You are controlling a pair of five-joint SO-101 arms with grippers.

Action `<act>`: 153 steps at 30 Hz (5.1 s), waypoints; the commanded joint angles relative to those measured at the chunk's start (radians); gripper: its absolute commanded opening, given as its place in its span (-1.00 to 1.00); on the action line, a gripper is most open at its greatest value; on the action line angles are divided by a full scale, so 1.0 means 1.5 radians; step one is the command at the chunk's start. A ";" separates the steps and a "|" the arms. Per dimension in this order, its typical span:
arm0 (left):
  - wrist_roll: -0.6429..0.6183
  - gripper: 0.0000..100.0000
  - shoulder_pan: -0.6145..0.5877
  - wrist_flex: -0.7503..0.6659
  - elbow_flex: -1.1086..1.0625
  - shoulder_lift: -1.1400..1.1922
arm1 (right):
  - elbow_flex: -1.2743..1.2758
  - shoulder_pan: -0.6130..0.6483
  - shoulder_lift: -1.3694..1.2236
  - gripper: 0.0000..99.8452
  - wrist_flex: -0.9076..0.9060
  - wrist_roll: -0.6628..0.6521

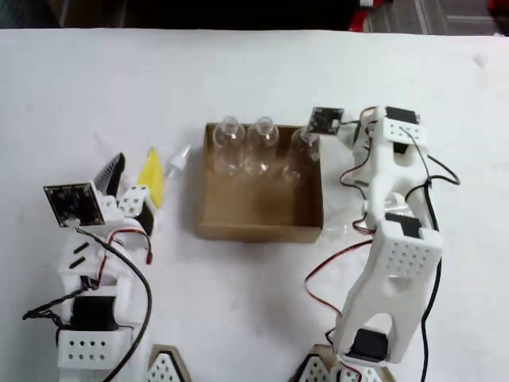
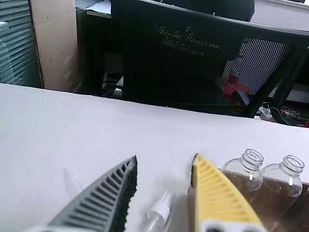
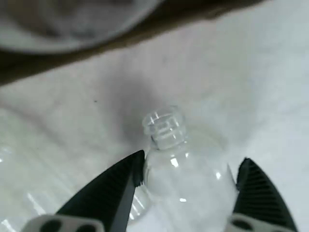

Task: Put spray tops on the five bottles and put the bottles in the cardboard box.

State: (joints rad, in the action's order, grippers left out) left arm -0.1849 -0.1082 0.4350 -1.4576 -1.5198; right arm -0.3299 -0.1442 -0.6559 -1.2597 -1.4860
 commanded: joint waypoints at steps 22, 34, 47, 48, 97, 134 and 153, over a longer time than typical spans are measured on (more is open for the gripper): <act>0.006 -0.65 -0.005 -0.015 0.006 -0.006 | -0.132 -0.148 -0.004 -0.41 -0.177 0.206; 0.006 -0.65 -0.005 -0.016 0.006 -0.006 | -0.131 -0.078 0.039 -0.31 -0.152 0.222; 0.013 -0.65 0.017 -0.015 0.005 -0.006 | -0.132 -0.007 0.149 -0.31 -0.183 0.227; 0.025 -0.65 0.018 -0.016 0.005 -0.006 | -0.132 -0.007 0.177 -0.31 -0.185 0.227; 0.035 -0.65 0.016 -0.040 -0.010 -0.008 | -0.218 0.056 0.210 -0.97 -0.147 0.667; 0.035 -0.65 0.019 -0.039 -0.011 -0.008 | -0.244 -0.079 -0.047 -0.64 -0.191 0.113; 0.035 -0.65 0.019 -0.040 -0.011 -0.008 | -0.256 -0.086 -0.078 -0.64 -0.192 0.084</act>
State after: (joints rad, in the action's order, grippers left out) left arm -0.1419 -0.0867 0.4012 -1.4853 -1.5198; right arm -0.6674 -0.2608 -0.7894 -1.5374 -1.3525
